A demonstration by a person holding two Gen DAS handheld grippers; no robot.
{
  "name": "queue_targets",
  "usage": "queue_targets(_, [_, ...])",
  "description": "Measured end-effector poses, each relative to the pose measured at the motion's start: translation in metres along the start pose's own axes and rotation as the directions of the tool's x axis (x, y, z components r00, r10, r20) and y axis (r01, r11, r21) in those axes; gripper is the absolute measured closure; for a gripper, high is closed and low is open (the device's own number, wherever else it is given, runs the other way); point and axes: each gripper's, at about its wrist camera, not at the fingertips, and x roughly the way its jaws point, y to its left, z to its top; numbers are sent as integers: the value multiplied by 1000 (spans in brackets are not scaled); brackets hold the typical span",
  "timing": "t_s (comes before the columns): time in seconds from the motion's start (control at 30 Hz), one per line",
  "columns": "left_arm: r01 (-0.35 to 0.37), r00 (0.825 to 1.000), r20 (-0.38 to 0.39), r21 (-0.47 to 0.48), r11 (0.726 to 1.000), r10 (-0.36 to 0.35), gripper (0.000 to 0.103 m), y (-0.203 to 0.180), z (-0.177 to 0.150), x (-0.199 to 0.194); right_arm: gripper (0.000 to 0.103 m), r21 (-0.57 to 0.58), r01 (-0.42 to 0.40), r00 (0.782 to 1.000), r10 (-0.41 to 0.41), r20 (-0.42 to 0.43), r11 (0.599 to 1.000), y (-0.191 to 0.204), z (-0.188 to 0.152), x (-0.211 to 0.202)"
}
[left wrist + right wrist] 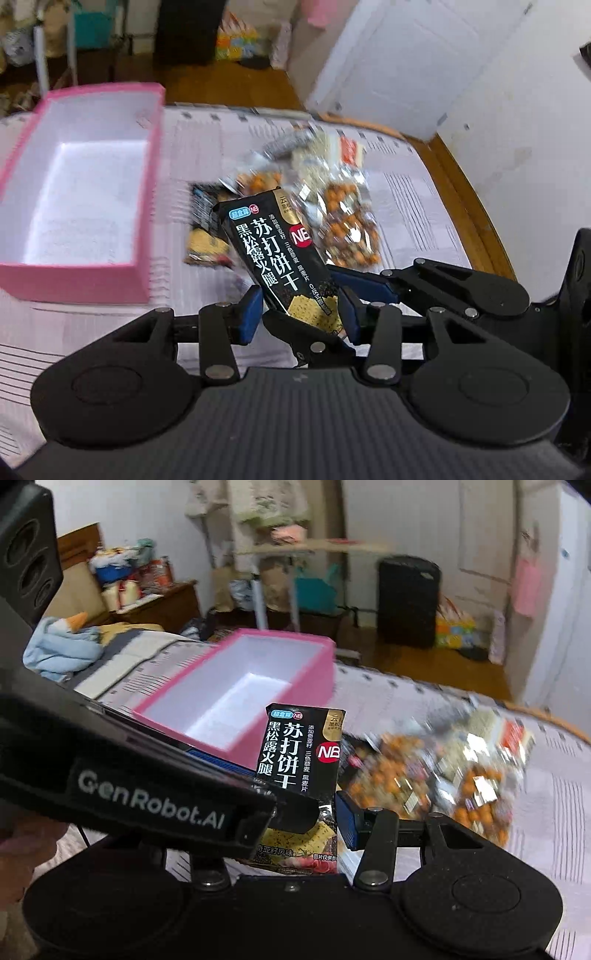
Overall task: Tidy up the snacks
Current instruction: 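Lift the black cracker packet with the left gripper and lower it into the pink box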
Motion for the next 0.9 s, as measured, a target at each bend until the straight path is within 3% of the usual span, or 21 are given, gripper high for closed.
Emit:
queue_targets(0.17, [-67,992,99,-46,997,72,60,27,14,-30,49,-91,-53,998,56,34,994,26,40,14])
queue_targets(0.3, [-80,989,113,-101,992,91,60,61,35,-32,49,-108,-97,995,100,22,989,31,66,41])
queue_targets(0.63, [-117,978,145,-212,970,150,60,151,93,31,49,-112,-91,996,92,6,990,33,115,153])
queue_targets(0.77, [-85,983,136,-266,960,125,60,187,110,53,49,-124,-129,992,129,-6,984,29,124,184])
queue_targets(0.9, [-103,983,113,-303,947,143,60,208,115,70,49,-129,-167,986,162,-49,977,30,132,215])
